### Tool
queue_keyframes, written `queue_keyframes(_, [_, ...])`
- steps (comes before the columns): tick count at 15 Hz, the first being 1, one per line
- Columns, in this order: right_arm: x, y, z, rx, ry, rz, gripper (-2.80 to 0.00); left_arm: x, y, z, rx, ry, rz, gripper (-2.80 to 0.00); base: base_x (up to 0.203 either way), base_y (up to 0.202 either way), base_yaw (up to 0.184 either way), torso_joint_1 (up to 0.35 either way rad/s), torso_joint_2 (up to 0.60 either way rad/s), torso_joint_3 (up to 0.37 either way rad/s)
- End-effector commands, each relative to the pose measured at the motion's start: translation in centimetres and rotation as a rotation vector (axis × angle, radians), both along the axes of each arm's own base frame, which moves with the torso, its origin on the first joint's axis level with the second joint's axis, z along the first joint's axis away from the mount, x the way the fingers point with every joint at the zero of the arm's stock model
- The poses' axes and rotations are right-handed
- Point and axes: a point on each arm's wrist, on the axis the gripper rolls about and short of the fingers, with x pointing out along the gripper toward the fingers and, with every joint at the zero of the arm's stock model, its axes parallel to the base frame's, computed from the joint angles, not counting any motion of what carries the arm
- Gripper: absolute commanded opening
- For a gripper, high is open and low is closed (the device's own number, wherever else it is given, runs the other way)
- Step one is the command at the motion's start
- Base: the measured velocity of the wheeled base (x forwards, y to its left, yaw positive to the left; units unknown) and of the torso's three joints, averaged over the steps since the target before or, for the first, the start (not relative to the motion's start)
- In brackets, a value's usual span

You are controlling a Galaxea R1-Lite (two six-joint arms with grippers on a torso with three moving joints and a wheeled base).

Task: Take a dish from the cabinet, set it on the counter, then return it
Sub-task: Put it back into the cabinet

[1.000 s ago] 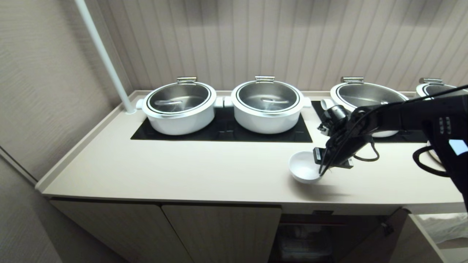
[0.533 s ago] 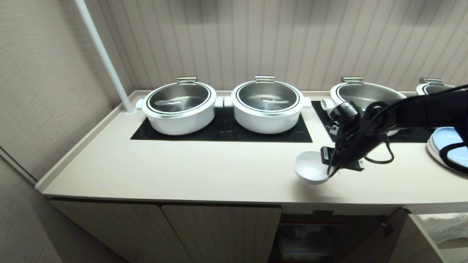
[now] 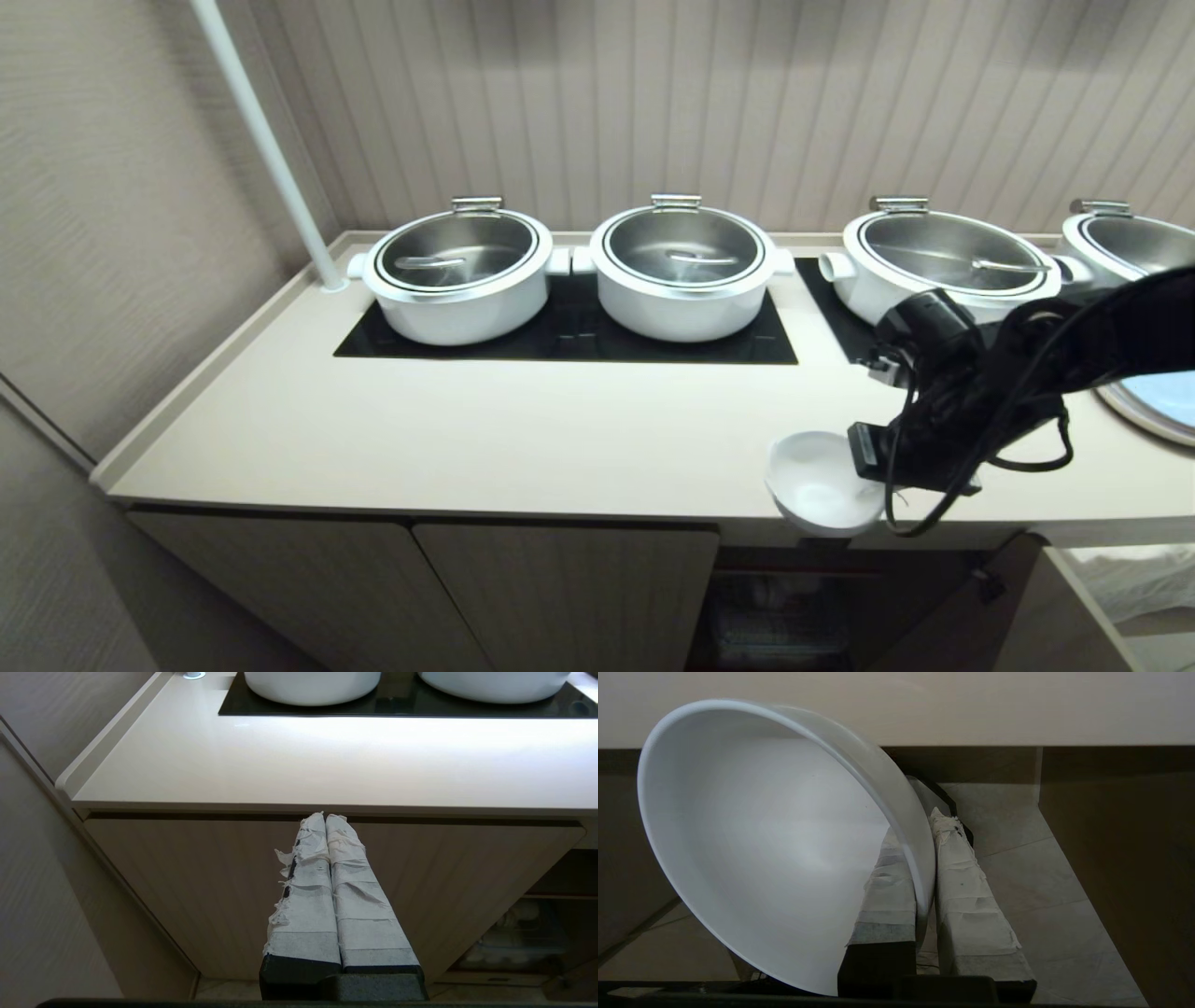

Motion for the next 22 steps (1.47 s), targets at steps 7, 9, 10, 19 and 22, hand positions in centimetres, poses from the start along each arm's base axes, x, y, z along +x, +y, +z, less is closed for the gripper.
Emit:
queue_keyframes(7, [-7.2,-0.2,1.2,0.044,-0.042,0.036,-2.8,0.0,0.0,0.0,0.0,0.0,0.0,-2.8,0.0,0.0,0.0,0.0,0.0,0.0])
queue_keyframes(9, [-8.8,-0.1,1.3,0.067,-0.034,0.046,-2.8,0.0,0.0,0.0,0.0,0.0,0.0,-2.8,0.0,0.0,0.0,0.0,0.0,0.0])
queue_keyframes(10, [-9.6,-0.2,1.4,0.077,-0.034,0.057,-2.8,0.0,0.0,0.0,0.0,0.0,0.0,-2.8,0.0,0.0,0.0,0.0,0.0,0.0])
queue_keyframes(19, [-17.4,-1.4,0.2,0.096,-0.008,0.144,-2.8,0.0,0.0,0.0,0.0,-0.003,0.0,-2.8,0.0,0.0,0.0,0.0,0.0,0.0])
queue_keyframes(22, [-18.6,-1.6,-0.5,0.109,0.024,0.132,-2.8,0.0,0.0,0.0,0.0,-0.001,0.0,-2.8,0.0,0.0,0.0,0.0,0.0,0.0])
